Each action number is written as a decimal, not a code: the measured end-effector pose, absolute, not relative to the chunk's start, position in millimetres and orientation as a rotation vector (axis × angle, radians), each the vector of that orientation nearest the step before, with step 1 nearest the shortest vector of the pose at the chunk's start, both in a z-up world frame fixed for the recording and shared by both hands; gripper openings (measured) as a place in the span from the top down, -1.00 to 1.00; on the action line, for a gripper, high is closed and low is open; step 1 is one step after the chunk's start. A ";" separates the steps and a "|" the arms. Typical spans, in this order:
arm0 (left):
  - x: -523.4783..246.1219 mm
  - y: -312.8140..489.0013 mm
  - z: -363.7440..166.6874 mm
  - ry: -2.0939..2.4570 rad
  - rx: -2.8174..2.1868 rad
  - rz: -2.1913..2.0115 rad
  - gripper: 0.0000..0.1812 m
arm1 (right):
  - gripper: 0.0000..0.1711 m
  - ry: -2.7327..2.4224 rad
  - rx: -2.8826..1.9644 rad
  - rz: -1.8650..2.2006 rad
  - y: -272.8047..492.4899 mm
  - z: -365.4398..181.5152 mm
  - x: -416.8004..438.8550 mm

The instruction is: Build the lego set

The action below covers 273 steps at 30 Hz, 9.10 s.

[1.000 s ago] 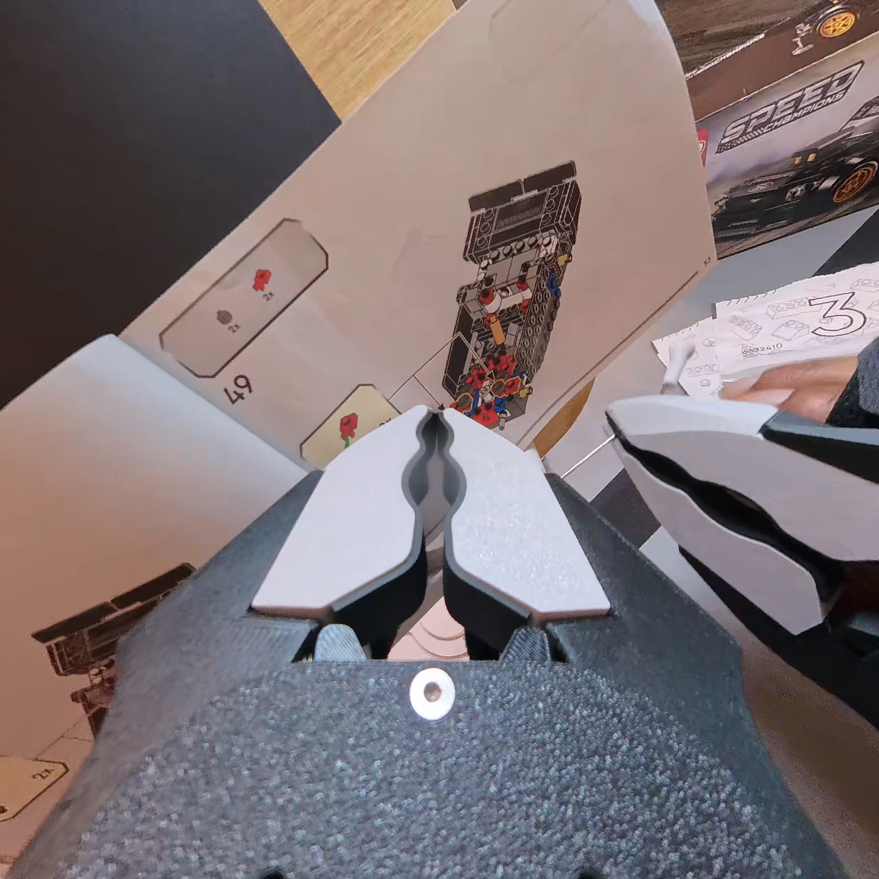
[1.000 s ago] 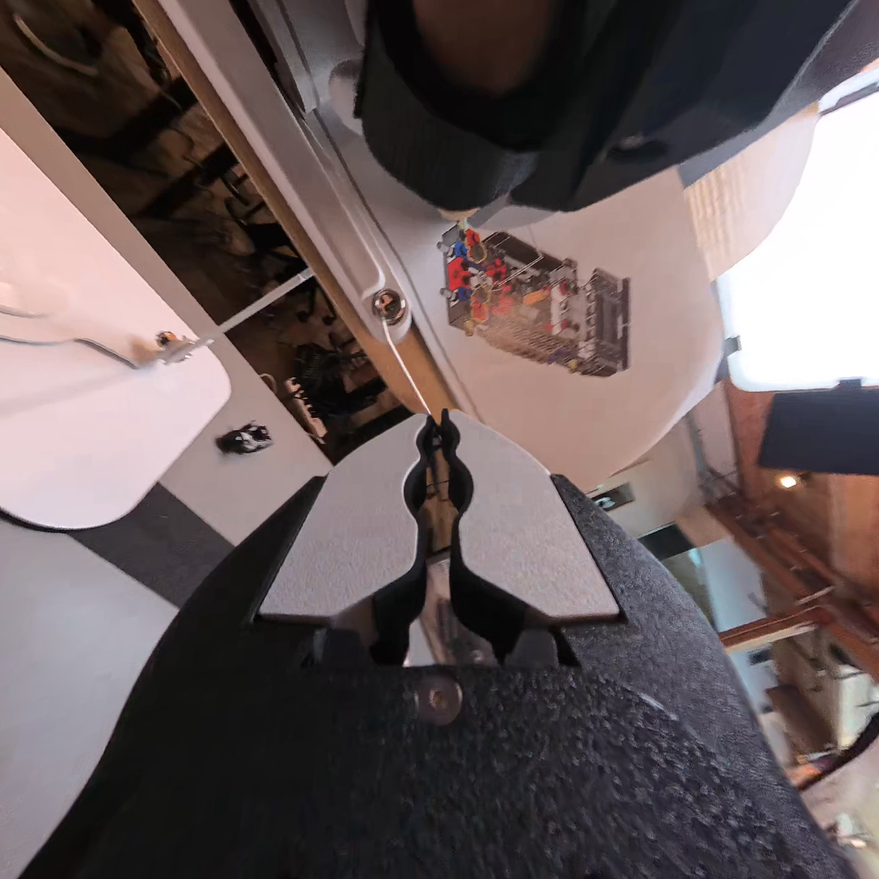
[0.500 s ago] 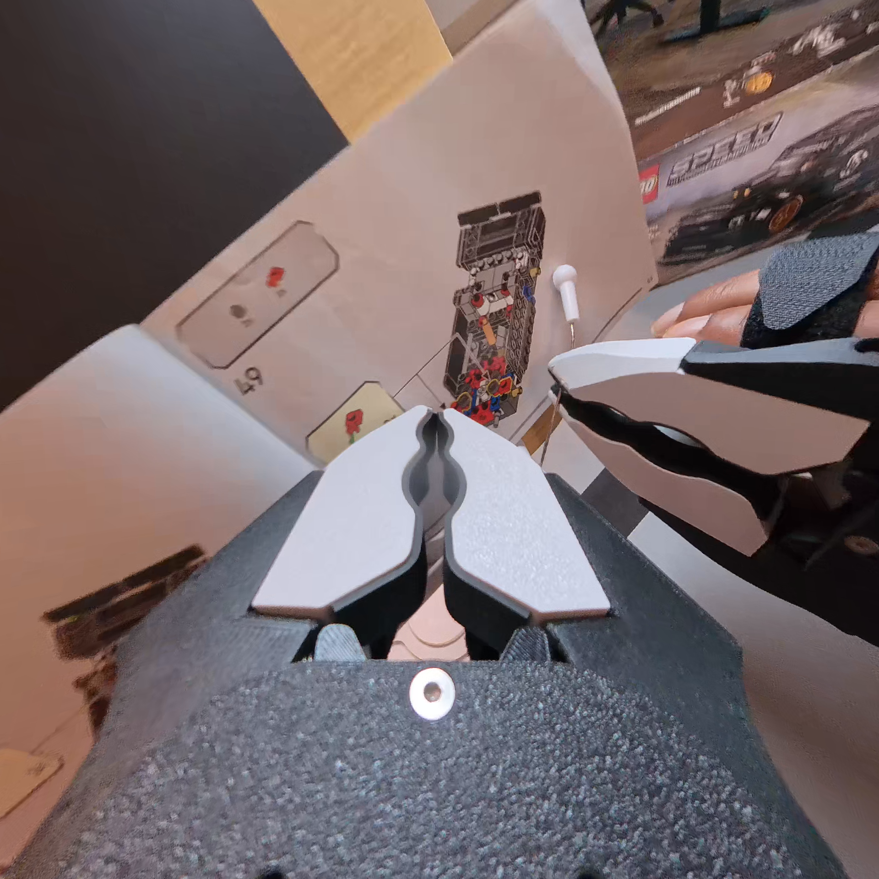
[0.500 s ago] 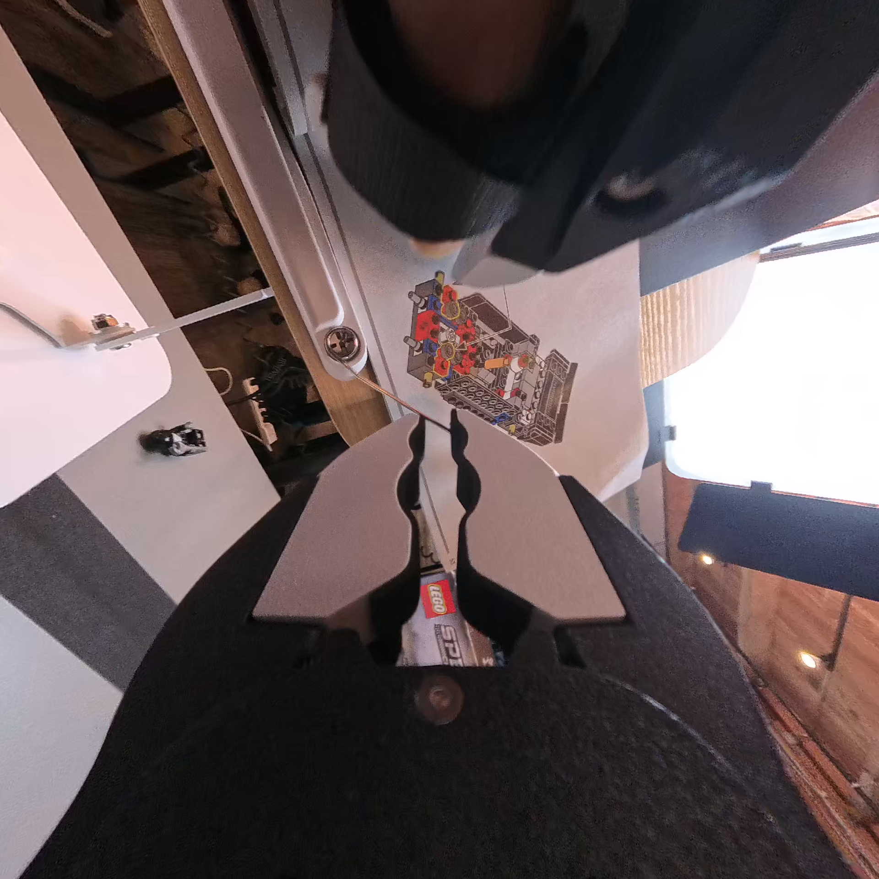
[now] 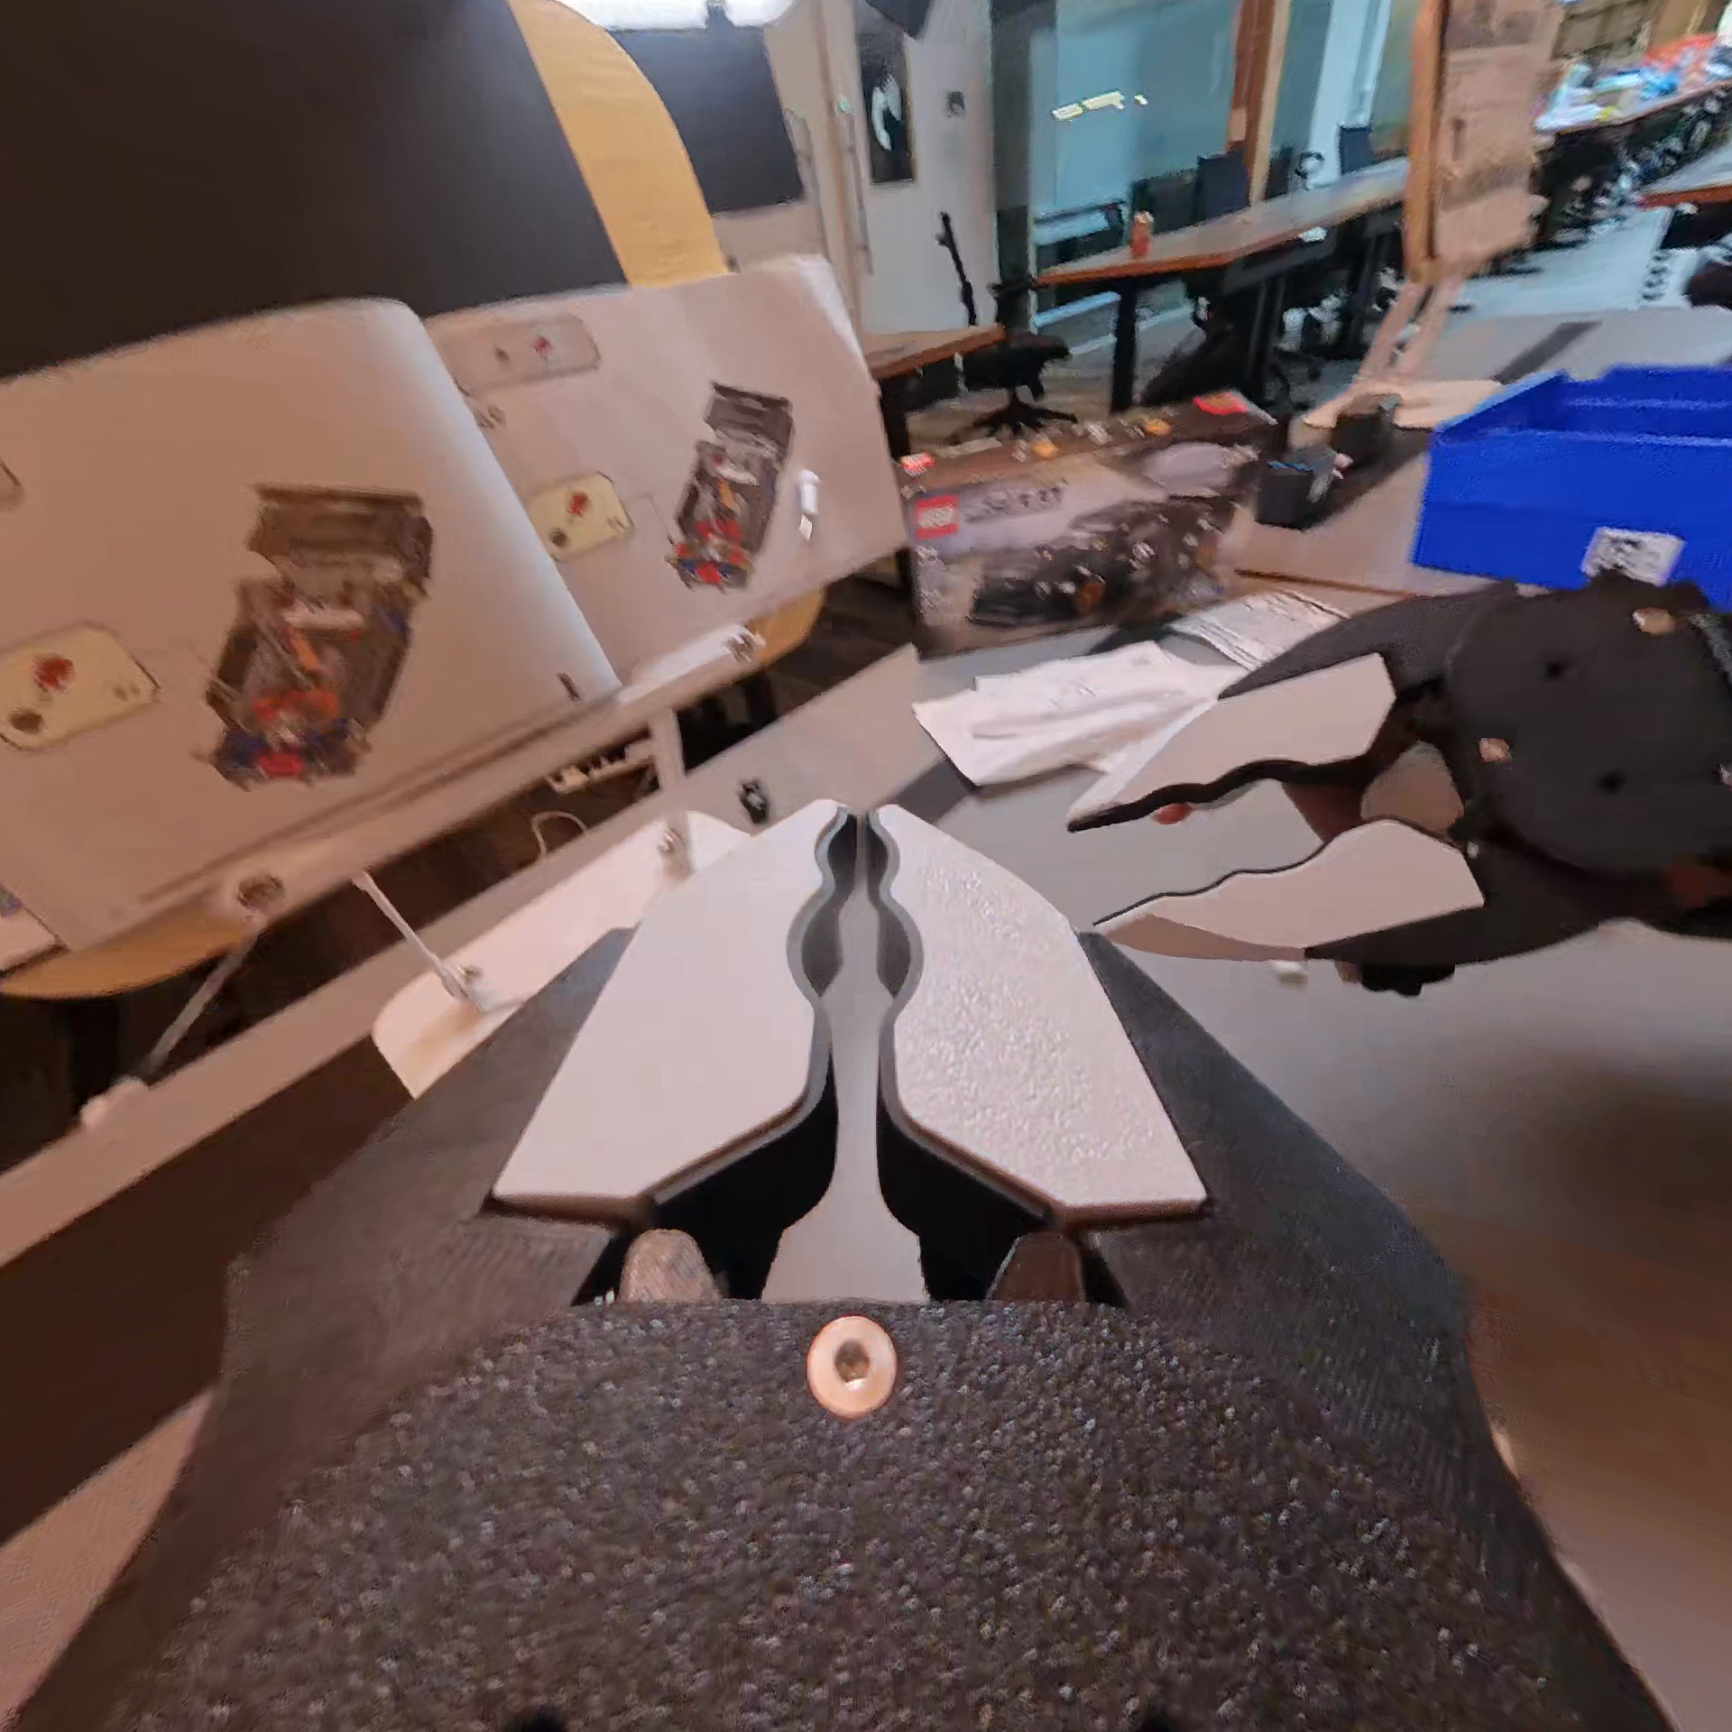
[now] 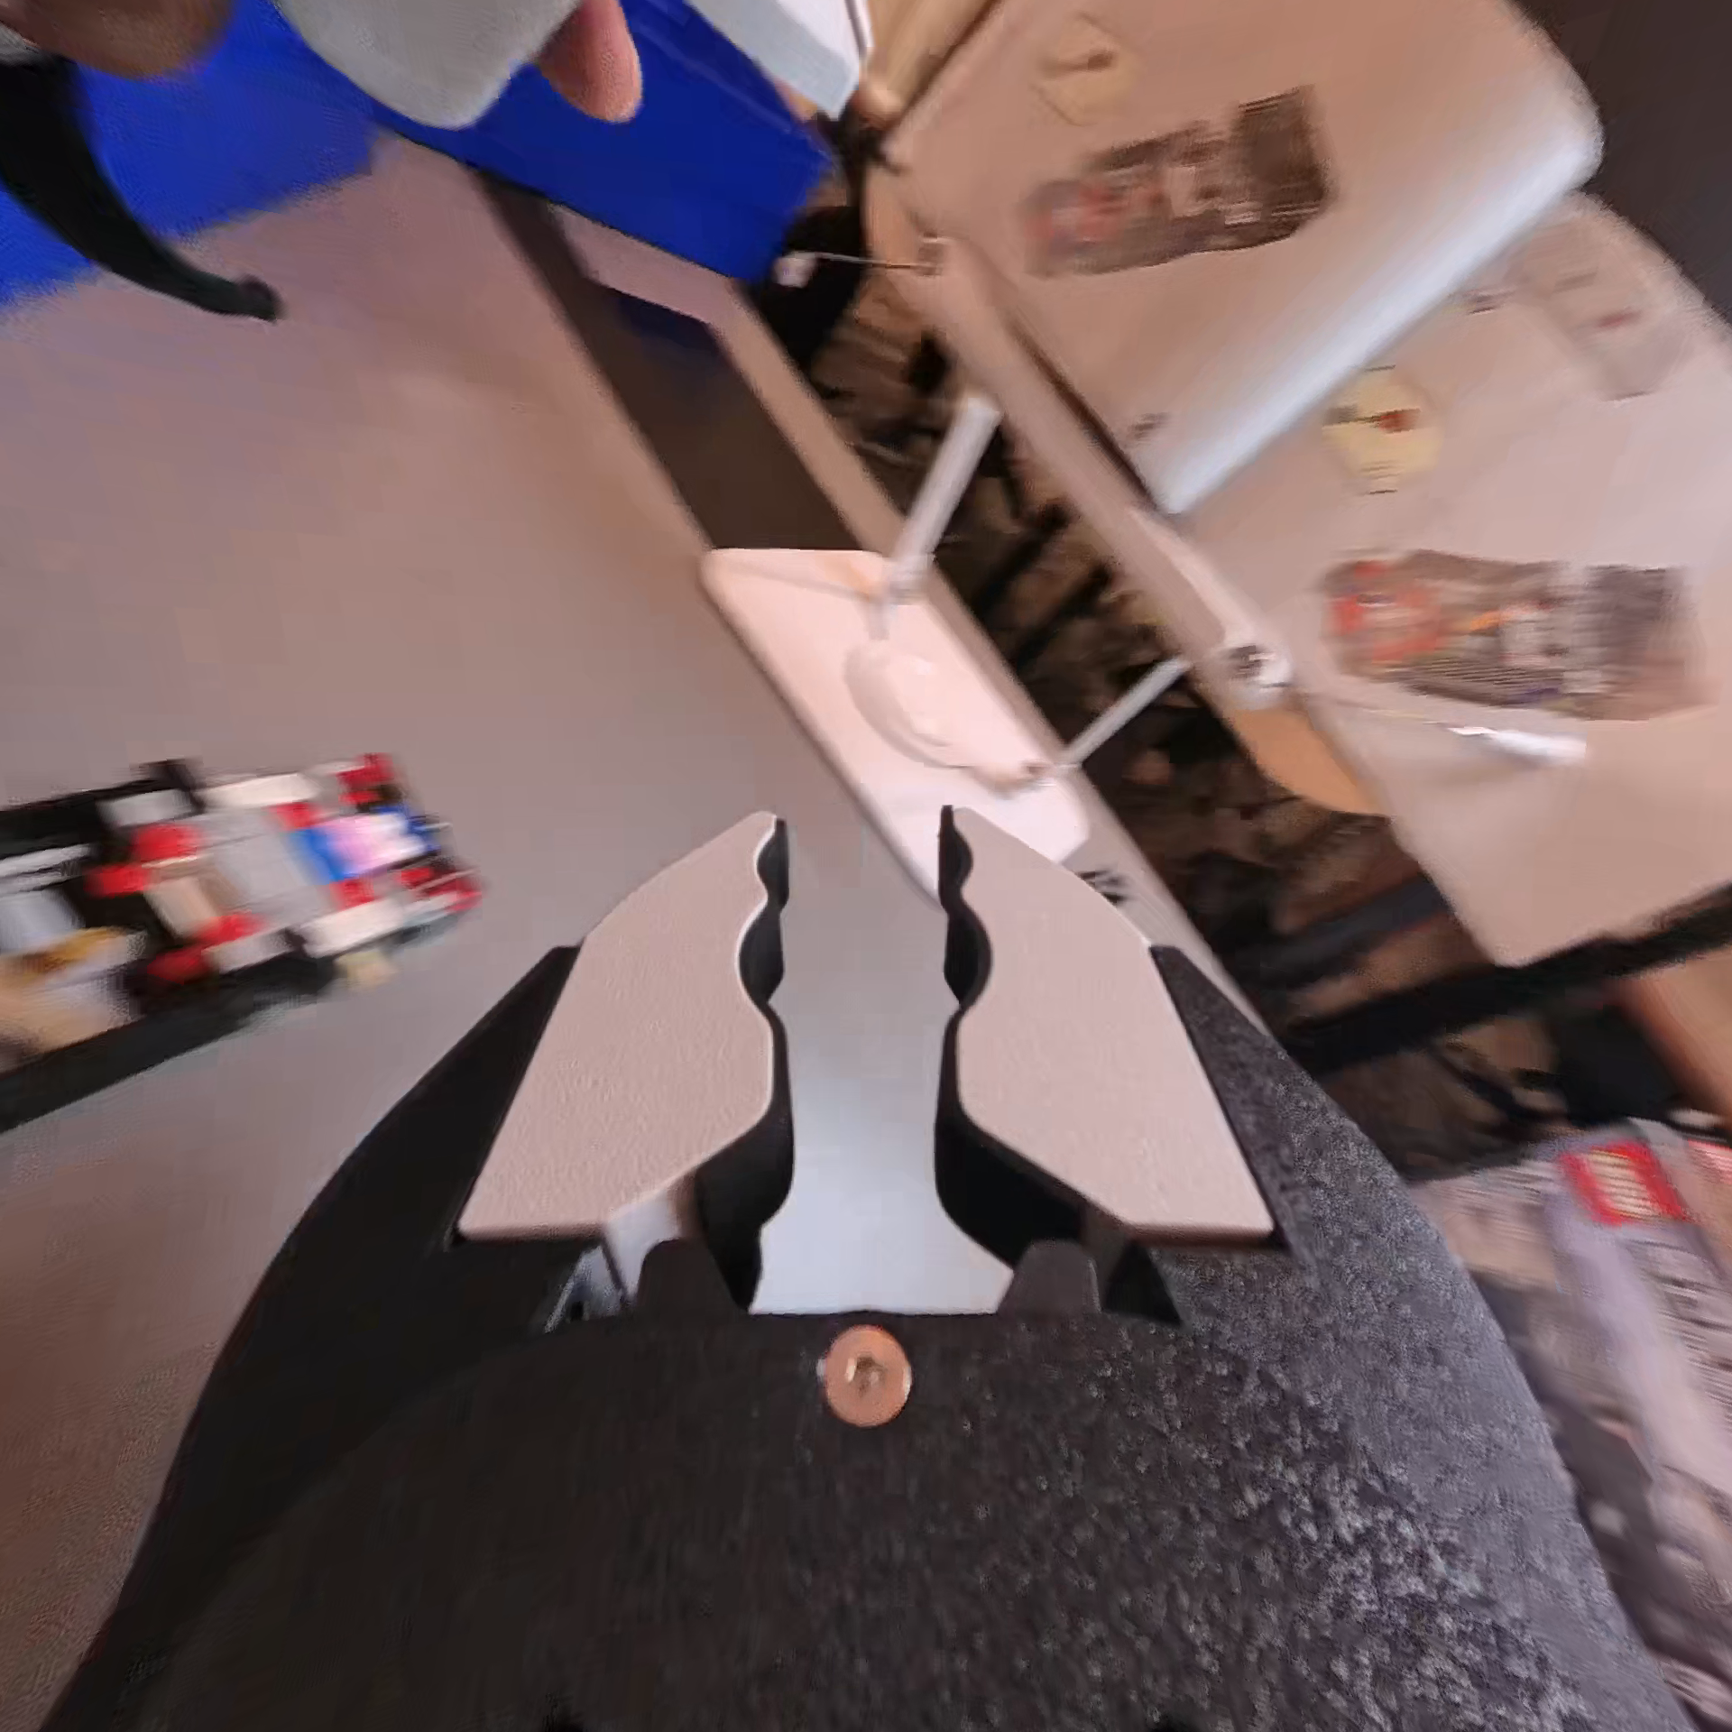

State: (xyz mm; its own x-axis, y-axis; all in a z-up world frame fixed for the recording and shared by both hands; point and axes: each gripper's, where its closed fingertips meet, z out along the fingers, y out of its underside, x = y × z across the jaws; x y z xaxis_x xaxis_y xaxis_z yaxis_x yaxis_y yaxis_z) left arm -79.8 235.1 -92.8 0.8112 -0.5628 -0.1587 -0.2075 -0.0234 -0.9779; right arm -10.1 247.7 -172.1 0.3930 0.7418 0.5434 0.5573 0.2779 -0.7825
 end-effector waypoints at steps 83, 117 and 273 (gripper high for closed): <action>-32.9 81.8 -272.2 1.258 -1.873 -0.370 0.82 | 0.92 -1.095 -1.770 0.828 94.5 -227.4 -24.8; -26.8 68.1 -170.4 0.869 -1.579 -1.046 0.90 | 0.93 -0.837 -1.521 1.774 66.2 -158.8 -40.2; -155.1 78.3 -267.3 1.434 -2.174 -0.049 0.74 | 0.78 -1.272 -1.484 0.868 118.6 -201.1 -8.1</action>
State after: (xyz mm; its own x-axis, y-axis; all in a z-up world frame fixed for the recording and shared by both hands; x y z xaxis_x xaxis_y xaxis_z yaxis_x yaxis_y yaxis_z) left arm -155.1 78.3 -267.3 0.4356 -0.8641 -0.2522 -0.8449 -0.2958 -0.4457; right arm -8.1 118.6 -201.1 0.2026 0.9768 0.0687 0.2926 0.0065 -0.9562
